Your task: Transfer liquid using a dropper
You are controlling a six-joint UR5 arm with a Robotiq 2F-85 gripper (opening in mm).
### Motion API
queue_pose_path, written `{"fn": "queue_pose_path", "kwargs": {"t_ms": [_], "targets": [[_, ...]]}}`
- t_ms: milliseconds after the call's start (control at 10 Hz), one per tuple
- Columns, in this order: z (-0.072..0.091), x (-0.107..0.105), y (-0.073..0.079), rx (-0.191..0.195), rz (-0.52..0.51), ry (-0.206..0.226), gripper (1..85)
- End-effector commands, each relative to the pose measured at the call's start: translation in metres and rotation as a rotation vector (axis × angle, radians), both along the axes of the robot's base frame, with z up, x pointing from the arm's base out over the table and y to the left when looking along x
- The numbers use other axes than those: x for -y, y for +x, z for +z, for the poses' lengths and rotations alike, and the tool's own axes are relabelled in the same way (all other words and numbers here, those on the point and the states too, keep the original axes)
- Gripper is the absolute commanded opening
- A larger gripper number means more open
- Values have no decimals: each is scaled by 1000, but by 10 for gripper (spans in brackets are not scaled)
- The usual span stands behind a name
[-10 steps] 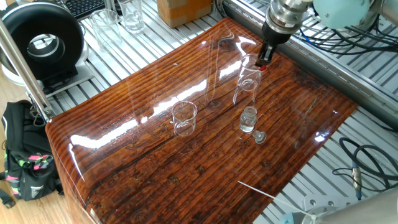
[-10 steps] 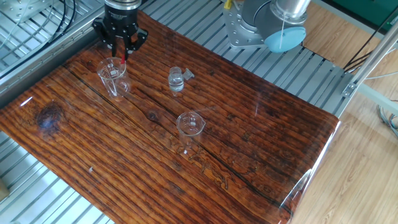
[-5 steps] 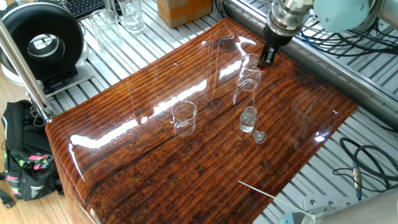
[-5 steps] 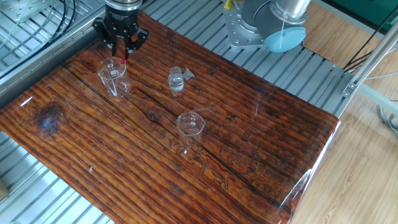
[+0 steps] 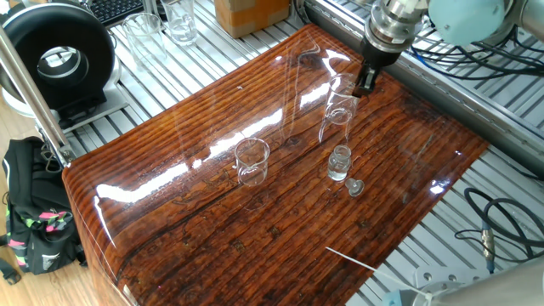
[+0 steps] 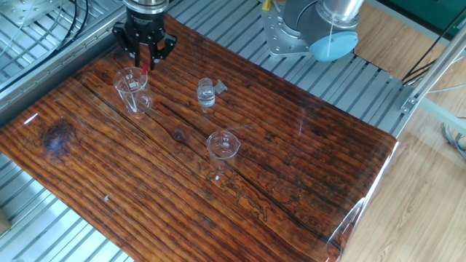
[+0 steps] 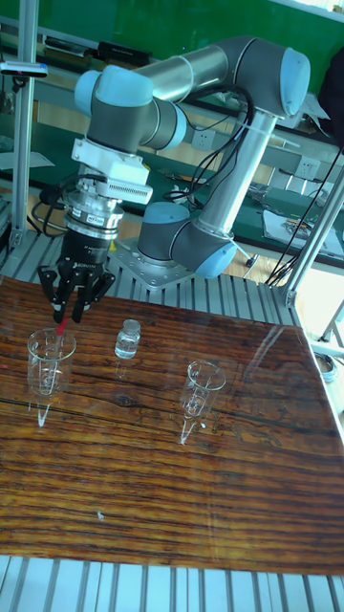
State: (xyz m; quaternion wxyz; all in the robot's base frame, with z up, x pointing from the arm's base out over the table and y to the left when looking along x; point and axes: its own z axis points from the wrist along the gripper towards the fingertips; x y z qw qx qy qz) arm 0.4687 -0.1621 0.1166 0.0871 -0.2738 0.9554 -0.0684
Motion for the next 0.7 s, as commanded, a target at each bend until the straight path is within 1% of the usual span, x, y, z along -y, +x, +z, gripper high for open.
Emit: {"fn": "queue_pose_path", "kwargs": {"t_ms": [0,200,600], "targets": [[-1,2,-5,-9,-3,-1,350],[-2,3,-7,-9,-3,-4,350],[-3,8,-2,8,-2,-24,347]]}}
